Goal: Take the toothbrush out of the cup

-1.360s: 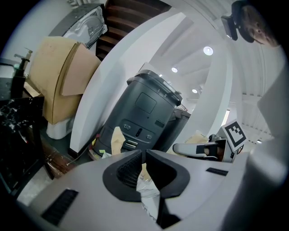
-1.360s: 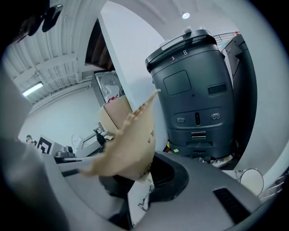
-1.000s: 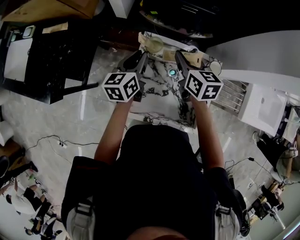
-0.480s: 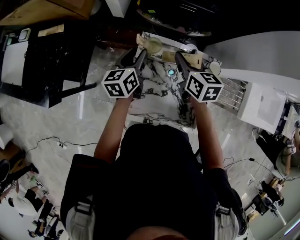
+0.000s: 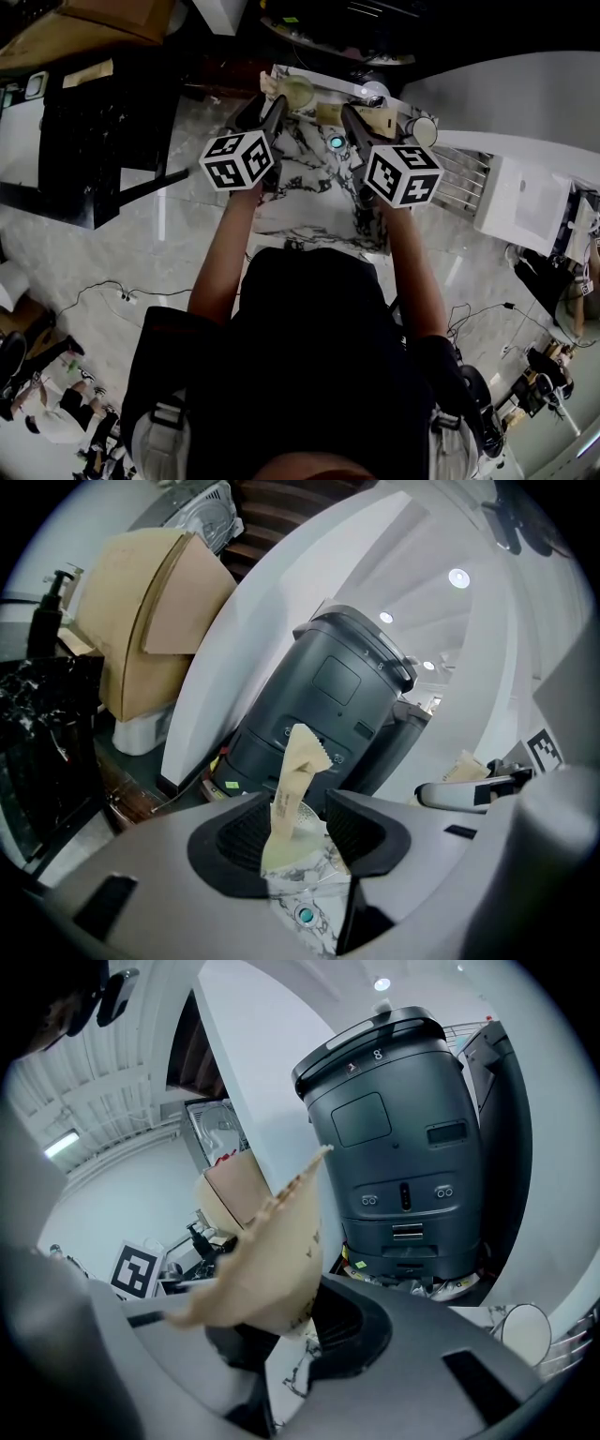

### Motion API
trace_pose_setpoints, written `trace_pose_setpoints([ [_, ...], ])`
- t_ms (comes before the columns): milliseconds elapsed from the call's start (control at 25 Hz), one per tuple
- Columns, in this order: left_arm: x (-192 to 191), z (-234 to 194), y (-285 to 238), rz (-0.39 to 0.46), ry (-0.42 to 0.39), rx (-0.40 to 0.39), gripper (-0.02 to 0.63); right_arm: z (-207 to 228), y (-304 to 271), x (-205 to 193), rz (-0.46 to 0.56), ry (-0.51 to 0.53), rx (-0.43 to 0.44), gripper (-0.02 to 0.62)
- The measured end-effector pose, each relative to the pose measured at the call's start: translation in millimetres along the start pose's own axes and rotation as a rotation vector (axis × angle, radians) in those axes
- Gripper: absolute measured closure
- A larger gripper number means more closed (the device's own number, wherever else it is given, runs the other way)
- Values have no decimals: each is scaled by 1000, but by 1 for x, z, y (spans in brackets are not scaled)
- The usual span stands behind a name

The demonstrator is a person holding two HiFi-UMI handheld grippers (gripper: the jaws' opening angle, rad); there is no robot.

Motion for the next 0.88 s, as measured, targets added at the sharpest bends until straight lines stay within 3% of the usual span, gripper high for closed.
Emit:
trace_pose_setpoints([
  [880, 5, -5, -36, -62, -20, 21, 433, 2, 0, 1, -1, -3, 7, 528],
])
Point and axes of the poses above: the fingertips, and each gripper's own axes: y backward along the fingers, z to its right, x out of its top, the point moved 3 cm from there along y, backward along the fingers, and after that the axes turned 15 degrees about -z, right-handed, at the moved point
